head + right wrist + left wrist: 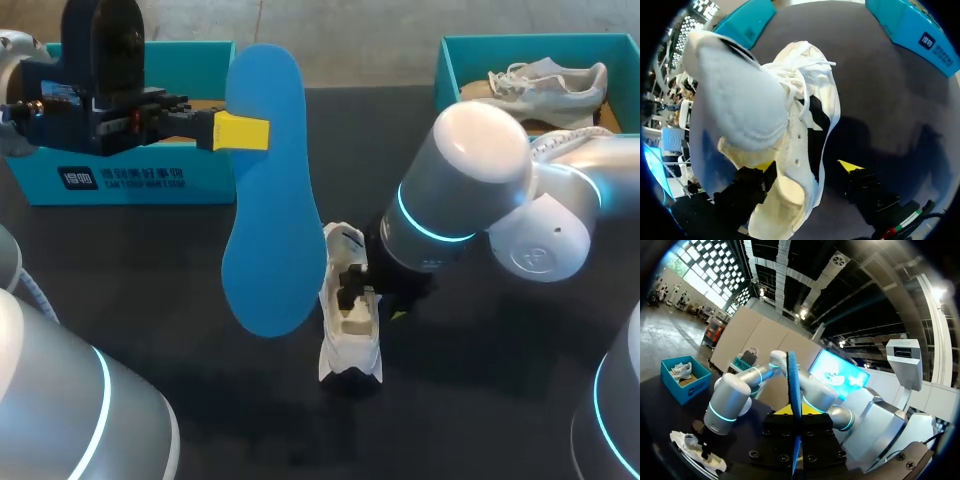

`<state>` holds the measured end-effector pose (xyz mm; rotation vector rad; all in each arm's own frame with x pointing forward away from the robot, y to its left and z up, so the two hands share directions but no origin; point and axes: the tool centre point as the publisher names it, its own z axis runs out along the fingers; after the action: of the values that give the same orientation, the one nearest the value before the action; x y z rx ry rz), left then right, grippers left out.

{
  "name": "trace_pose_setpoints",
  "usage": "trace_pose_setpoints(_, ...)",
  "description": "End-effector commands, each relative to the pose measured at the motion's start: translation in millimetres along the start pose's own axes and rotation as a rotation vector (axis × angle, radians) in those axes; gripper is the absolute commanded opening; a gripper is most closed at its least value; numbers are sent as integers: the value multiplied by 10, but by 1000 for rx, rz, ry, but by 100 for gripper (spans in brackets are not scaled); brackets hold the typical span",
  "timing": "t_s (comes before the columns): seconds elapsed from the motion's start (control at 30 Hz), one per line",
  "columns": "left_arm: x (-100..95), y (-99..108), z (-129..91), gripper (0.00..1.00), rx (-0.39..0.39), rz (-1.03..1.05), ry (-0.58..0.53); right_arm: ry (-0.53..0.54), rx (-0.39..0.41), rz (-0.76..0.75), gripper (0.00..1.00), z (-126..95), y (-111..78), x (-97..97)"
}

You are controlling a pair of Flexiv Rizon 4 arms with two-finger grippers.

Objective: Take the shoe out of the shoebox, open the shoe tongue, remove and reinsert the insole, then place the shoe into the shoebox

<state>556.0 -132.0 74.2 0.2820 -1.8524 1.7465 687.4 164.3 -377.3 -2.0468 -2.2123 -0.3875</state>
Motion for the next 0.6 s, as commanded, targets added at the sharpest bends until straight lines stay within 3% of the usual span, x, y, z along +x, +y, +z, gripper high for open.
trace_pose_setpoints(0.03, -9, -9, 7, 0, -3, 0, 1, 52, -26, -2, 100, -175, -55, -55)
trace_pose_setpoints(0.47, -9, -9, 7, 0, -3, 0, 1, 240, -58, -33, 100, -544, -37, -204)
trace_pose_setpoints(0.6, -9, -9, 7, 0, -3, 0, 1, 367, -69, -62, 100, -647, -43, -262)
